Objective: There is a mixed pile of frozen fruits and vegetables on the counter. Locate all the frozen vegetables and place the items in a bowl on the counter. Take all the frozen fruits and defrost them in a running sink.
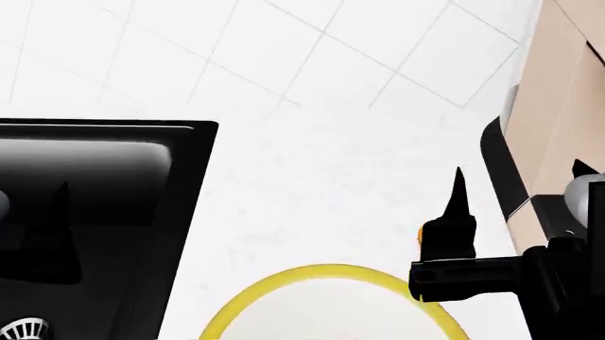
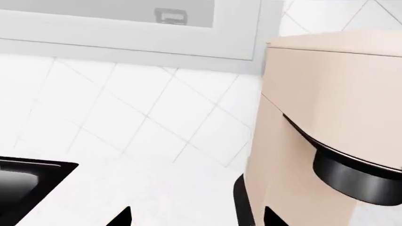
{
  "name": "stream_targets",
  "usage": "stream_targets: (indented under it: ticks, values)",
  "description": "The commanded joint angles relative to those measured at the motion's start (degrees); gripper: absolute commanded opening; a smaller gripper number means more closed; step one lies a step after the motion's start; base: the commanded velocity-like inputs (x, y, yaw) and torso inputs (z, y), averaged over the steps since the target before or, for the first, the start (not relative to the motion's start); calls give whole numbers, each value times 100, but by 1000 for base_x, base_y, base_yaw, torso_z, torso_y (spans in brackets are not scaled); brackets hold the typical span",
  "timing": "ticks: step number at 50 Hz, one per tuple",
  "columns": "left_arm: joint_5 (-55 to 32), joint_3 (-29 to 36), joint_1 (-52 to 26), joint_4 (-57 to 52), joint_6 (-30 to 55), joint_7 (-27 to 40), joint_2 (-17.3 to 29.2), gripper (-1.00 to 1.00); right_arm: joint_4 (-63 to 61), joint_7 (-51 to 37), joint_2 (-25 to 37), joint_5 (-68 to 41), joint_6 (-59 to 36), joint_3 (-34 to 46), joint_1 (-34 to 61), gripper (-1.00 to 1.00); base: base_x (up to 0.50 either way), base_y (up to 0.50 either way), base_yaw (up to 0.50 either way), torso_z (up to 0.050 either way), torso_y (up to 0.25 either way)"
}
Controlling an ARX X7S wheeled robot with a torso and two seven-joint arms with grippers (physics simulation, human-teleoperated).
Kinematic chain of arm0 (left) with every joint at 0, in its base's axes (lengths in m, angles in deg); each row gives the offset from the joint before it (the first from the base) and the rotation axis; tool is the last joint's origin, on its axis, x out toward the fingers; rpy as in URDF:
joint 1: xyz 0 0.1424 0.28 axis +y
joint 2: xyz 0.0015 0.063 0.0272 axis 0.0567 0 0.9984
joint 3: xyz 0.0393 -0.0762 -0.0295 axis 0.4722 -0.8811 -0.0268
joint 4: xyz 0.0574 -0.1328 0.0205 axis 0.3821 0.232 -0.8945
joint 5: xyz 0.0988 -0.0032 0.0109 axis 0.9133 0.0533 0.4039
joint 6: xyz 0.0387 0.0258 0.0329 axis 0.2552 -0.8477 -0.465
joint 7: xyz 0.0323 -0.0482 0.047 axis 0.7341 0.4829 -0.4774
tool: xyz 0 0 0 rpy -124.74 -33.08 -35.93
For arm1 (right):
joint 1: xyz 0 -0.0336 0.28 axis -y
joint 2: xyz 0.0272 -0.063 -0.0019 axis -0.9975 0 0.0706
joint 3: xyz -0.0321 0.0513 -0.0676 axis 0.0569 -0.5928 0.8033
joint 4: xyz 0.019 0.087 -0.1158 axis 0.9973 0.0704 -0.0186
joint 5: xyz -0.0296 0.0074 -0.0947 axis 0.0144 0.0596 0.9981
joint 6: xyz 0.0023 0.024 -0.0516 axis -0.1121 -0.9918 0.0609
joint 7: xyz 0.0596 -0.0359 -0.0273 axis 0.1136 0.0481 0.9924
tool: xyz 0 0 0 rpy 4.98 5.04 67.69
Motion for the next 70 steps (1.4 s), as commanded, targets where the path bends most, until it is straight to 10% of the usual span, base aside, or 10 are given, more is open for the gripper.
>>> stream_targets:
  ticks: [1, 26, 70]
  values:
    - [29, -173, 123, 2, -232, -166, -45, 100, 84, -243, -41, -362, -84, -173, 66, 100, 309, 90, 0, 0, 0]
    - [-75, -181, 141, 19, -246, -123, -35, 100, 3775, -3164, 990, -4182, 364, 2311, 2146, 100, 11, 3, 0, 0, 0]
    - [-316, -400, 166, 151, -291, -5, -83, 100, 7578, 1316, 373, -254, 589, 5790, 4112, 100, 0, 0, 0, 0, 0]
